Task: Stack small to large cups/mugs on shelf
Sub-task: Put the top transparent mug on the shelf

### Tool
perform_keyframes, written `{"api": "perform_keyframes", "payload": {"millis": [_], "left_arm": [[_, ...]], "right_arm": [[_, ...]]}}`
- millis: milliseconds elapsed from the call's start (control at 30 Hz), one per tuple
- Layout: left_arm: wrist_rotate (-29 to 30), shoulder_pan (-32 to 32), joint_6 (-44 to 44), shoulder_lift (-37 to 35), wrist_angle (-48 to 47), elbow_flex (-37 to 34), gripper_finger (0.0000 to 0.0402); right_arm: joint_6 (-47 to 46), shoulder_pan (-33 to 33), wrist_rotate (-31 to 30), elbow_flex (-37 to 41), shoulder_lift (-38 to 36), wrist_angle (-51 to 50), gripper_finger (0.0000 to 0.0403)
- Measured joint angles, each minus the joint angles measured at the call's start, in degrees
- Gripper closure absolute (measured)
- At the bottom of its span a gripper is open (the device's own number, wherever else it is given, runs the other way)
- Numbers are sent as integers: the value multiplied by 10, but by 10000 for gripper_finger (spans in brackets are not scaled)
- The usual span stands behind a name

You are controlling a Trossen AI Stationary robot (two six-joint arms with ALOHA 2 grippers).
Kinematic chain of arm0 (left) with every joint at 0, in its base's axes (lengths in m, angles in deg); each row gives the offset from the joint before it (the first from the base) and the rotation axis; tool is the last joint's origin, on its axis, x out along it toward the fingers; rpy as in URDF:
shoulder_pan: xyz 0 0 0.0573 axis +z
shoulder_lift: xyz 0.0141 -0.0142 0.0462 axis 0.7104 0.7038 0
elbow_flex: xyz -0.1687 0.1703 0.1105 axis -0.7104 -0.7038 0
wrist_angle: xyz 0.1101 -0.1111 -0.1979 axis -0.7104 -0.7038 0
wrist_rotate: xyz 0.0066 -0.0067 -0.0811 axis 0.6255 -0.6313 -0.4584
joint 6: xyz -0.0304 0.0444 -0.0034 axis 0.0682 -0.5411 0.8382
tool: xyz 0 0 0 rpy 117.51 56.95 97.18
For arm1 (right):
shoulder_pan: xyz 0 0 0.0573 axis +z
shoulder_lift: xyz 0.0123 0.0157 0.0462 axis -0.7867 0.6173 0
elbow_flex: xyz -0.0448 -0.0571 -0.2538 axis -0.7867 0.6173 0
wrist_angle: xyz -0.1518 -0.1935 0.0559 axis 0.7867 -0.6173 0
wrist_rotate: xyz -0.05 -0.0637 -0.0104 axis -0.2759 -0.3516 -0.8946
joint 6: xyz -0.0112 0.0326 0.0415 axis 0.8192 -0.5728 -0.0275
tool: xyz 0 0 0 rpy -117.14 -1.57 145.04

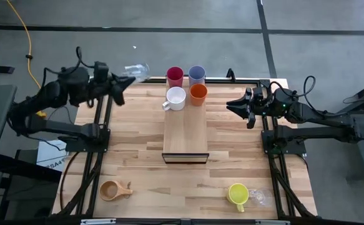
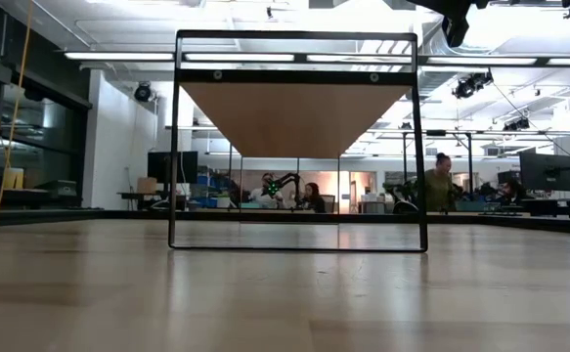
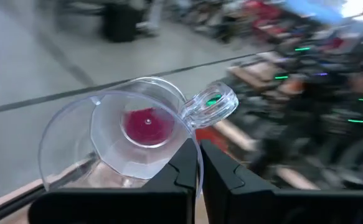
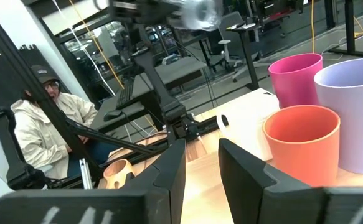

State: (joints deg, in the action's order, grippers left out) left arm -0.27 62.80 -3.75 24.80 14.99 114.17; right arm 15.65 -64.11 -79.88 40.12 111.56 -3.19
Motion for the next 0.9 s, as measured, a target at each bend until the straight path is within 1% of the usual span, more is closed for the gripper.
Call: {"api": "perform_keyframes", "payload": {"millis": [133,200,333,367,500,600,767,900], "left_arm": [[19,-91,-30,8,64,-1,402],[24,-130,-50,17,117,-10,402],[19,-181,-80,17,267,-89,402],[9,-188,-82,16,301,-114,401],[-67,-204,-77,12,433,-206,401],[-107,-219,-77,12,509,-255,401],[-106,-232,-81,11,552,-302,401],[-92,-231,-102,8,566,-312,401]], "right_arm": [[0,0,0,0,0,0,315],[0,0,0,0,0,0,315],[0,0,0,0,0,0,315],[0,0,0,0,0,0,315],[0,0,0,0,0,0,315],[0,0,7,0,0,1,315],[-3,0,44,0,0,23,315],[-24,0,68,0,0,42,315]]}}
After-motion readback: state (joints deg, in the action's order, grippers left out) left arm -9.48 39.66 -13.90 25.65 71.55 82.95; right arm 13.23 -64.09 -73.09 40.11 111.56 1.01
